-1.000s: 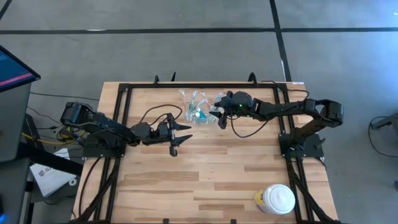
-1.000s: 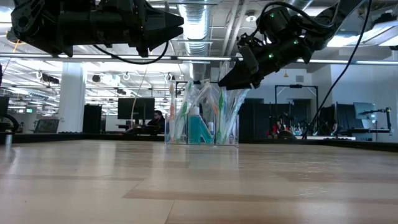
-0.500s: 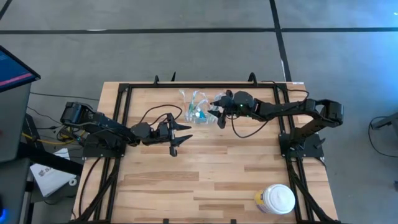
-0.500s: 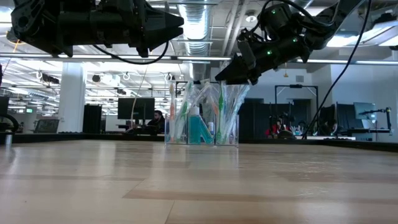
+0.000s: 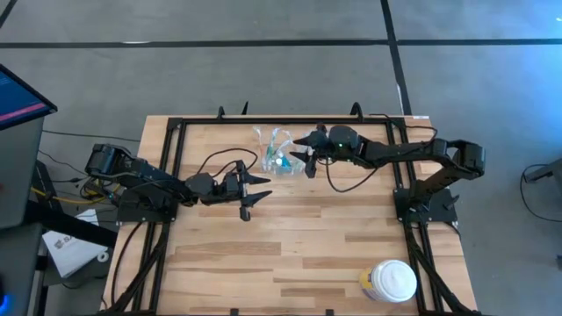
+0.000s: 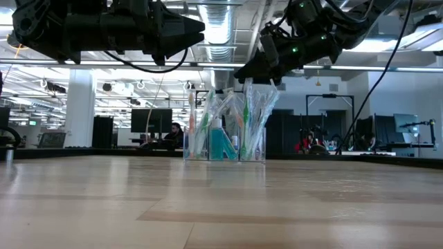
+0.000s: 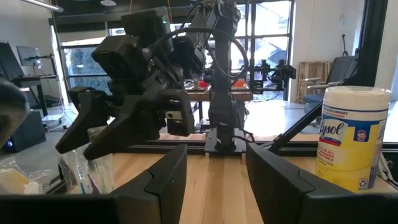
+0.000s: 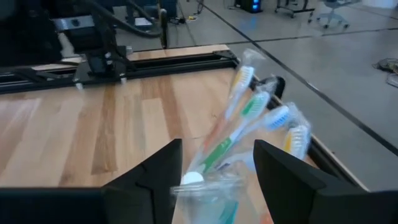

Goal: Pick & Place toothbrushing station
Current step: Put the green toothbrush into the transparent organizer, then return to Home Position

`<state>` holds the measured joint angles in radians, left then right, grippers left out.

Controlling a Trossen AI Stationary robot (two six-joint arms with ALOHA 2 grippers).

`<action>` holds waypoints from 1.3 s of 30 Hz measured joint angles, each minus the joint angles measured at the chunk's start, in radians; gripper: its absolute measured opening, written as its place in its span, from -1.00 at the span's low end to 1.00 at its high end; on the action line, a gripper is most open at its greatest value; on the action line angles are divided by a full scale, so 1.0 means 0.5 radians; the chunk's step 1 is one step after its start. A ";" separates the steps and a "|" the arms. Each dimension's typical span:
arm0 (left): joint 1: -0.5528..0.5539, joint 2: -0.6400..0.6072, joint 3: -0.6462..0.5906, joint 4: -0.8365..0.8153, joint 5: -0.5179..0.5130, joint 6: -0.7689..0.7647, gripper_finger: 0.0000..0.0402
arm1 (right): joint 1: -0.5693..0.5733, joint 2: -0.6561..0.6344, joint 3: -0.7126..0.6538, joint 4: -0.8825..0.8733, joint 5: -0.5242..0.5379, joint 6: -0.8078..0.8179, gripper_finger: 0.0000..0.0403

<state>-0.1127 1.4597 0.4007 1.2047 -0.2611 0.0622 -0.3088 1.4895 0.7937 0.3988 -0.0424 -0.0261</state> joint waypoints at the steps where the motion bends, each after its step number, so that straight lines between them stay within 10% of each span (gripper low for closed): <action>1: 0.000 0.000 0.000 -0.001 0.000 0.000 -0.21 | -0.001 -0.004 0.000 -0.004 -0.025 0.000 -0.07; 39: 0.005 -0.072 0.000 0.004 -0.001 0.035 -0.21 | 0.372 -0.835 0.000 -0.863 -0.024 -0.057 -0.29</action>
<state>-0.1104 1.4236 0.4007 1.2067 -0.2618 0.0795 -0.1226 1.0721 0.7937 -0.0329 -0.0544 -0.0546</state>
